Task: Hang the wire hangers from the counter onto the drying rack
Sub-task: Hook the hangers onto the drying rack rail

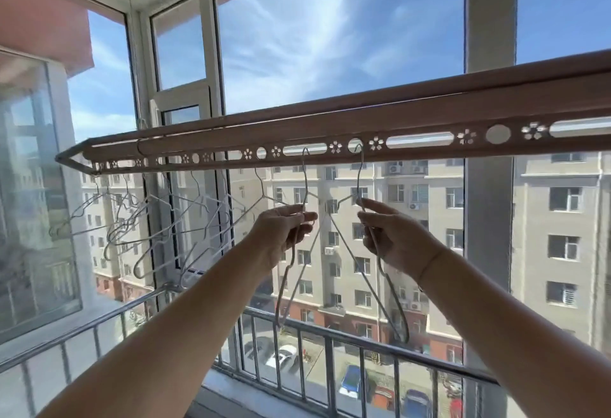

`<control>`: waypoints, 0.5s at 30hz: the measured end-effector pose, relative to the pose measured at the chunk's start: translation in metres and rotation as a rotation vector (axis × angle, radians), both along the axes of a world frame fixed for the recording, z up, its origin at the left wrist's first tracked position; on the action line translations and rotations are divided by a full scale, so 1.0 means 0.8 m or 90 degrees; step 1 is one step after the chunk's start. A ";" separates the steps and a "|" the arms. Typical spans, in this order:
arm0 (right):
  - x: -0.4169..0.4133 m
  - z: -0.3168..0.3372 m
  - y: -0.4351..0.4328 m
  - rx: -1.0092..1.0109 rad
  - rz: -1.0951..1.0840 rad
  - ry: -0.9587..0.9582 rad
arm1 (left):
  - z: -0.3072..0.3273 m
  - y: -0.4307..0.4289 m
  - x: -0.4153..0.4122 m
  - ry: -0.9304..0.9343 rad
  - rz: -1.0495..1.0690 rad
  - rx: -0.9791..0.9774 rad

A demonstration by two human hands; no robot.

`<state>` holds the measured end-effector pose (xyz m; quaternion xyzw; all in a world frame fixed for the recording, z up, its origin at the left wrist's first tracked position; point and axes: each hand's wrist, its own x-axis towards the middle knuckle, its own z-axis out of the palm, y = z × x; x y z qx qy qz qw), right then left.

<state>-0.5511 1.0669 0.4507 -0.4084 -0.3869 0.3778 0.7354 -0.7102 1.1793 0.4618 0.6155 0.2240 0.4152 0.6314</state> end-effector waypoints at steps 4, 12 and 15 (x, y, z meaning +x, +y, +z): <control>0.008 -0.007 0.006 -0.023 -0.023 0.000 | -0.003 0.013 0.010 -0.009 -0.027 -0.016; 0.024 -0.010 0.014 -0.033 -0.057 -0.024 | 0.003 0.038 0.028 -0.022 -0.040 -0.028; 0.022 -0.010 0.014 -0.030 -0.062 -0.033 | 0.006 0.043 0.034 -0.018 -0.047 -0.034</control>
